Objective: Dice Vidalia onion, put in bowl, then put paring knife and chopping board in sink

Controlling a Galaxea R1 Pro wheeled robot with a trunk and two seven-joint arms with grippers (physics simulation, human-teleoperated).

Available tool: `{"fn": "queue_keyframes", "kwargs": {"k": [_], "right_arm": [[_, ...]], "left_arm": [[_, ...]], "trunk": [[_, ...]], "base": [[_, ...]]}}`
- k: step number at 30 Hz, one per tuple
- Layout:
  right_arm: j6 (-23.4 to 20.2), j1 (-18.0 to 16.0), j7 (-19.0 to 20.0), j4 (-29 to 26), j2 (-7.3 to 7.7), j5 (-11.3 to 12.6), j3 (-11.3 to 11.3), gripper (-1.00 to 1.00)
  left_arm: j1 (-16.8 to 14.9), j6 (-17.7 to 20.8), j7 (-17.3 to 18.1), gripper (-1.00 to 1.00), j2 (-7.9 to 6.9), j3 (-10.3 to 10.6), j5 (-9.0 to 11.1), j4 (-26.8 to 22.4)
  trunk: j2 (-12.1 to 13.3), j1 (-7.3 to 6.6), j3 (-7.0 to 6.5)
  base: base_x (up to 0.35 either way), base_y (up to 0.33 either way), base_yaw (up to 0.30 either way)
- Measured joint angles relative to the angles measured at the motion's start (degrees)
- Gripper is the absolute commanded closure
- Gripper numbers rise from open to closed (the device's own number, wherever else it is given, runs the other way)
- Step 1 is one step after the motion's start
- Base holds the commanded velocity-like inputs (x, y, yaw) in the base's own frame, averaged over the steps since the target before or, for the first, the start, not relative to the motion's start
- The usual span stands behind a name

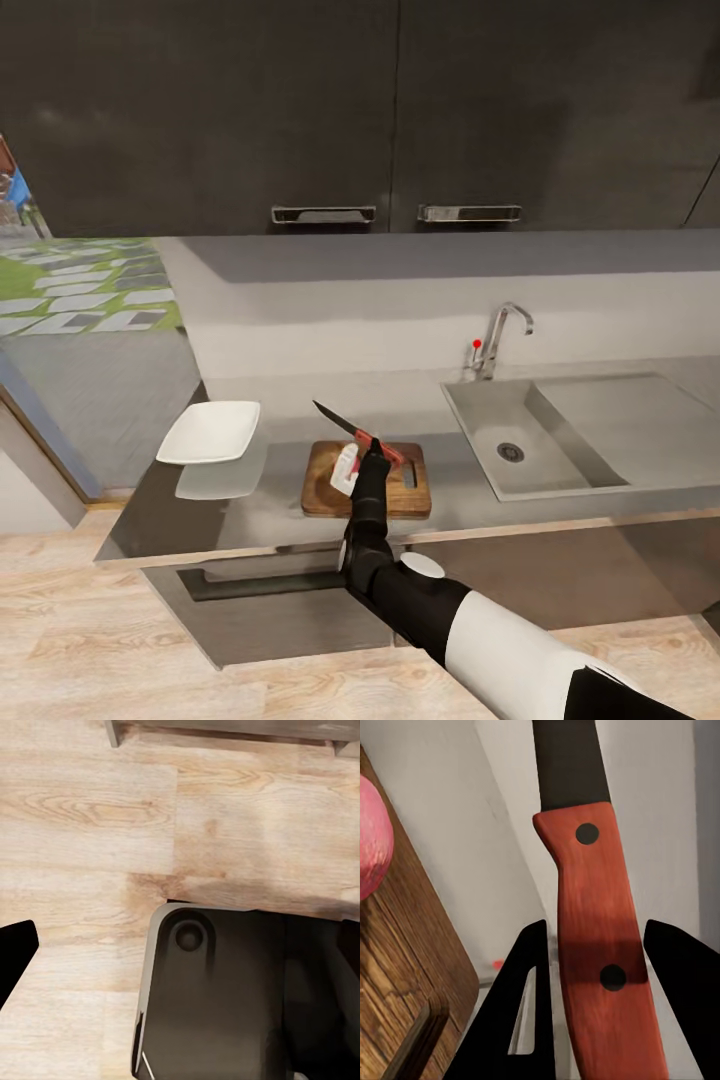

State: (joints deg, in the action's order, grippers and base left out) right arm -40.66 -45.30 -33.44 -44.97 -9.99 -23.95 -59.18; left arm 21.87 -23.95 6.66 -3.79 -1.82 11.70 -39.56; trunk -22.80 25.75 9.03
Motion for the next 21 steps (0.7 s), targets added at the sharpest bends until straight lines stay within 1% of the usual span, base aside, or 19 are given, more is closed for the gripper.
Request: {"fn": "queue_keyframes", "kwargs": {"k": [4,7,11,21], "right_arm": [[0.0,0.0,0.0,0.0,0.00,0.1,0.0,1.00],[0.0,0.0,0.0,0.0,-0.01,0.1,0.0,1.00],[0.0,0.0,0.0,0.0,-0.01,0.2,0.0,1.00],[0.0,0.0,0.1,0.0,0.00,0.4,0.0,1.00]], "left_arm": [[0.0,0.0,0.0,-1.00,0.06,0.0,-0.2,0.4],[0.0,0.0,0.0,-1.00,0.07,0.0,-0.9,0.7],[0.0,0.0,0.0,-1.00,0.08,0.0,-1.2,0.7],[0.0,0.0,0.0,-1.00,0.08,0.0,-1.2,0.7]], "trunk": [[0.0,0.01,0.00],[0.0,0.02,0.00],[0.0,0.02,0.00],[0.0,0.00,0.00]], "base": [[-0.027,-0.034,0.000],[-0.174,-0.212,0.000],[-0.174,-0.179,0.000],[-0.014,-0.014,0.000]]}}
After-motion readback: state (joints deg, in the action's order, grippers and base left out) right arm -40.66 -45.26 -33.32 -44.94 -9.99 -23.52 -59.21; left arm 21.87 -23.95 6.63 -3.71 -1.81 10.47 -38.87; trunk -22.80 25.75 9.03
